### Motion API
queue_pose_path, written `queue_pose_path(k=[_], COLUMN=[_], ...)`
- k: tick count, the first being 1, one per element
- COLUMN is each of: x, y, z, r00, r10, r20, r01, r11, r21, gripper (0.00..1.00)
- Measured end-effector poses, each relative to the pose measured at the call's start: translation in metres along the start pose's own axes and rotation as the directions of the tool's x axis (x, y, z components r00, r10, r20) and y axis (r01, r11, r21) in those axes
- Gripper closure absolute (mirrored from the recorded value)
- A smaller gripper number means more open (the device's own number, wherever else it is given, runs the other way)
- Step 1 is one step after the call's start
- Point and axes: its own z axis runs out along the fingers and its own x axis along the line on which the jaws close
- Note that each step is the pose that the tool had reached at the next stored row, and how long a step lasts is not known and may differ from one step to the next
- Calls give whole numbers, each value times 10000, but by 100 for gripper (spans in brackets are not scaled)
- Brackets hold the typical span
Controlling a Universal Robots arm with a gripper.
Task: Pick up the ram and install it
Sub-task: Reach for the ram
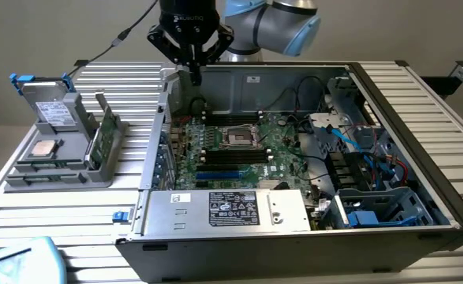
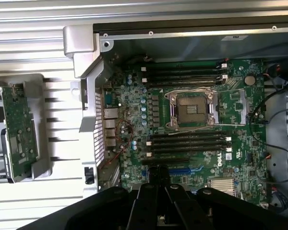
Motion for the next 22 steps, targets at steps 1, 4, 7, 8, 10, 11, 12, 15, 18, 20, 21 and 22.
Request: queue_pose_path(k=[1, 4, 7, 8, 10, 11, 12, 15, 18, 20, 21, 22], x=[44, 182, 314, 353, 423, 449, 474, 550, 624, 664, 684, 701], y=[-3, -13, -24, -27, -35, -41, -47, -67, -88, -104, -113, -120], z=[-1, -3, -6, -6, -7, -6, -6, -5, -3, -1, 0, 1], r00=[10000, 10000, 10000, 10000, 10000, 10000, 9999, 9999, 9998, 9997, 9996, 9995], r10=[-2, -12, -31, -39, -64, -82, -101, -158, -215, -260, -284, -304], r20=[0, -1, -3, -3, -3, -4, -6, -8, -11, -13, -14, -15], r01=[2, 12, 31, 39, 64, 81, 101, 158, 215, 260, 284, 304], r11=[10000, 10000, 10000, 10000, 10000, 10000, 9999, 9999, 9998, 9997, 9996, 9995], r21=[1, 0, 0, 0, -1, -1, -2, -3, -4, -5, -5, -5], gripper=[89, 89, 89, 89, 89, 89, 89, 89, 89, 89, 89, 89])
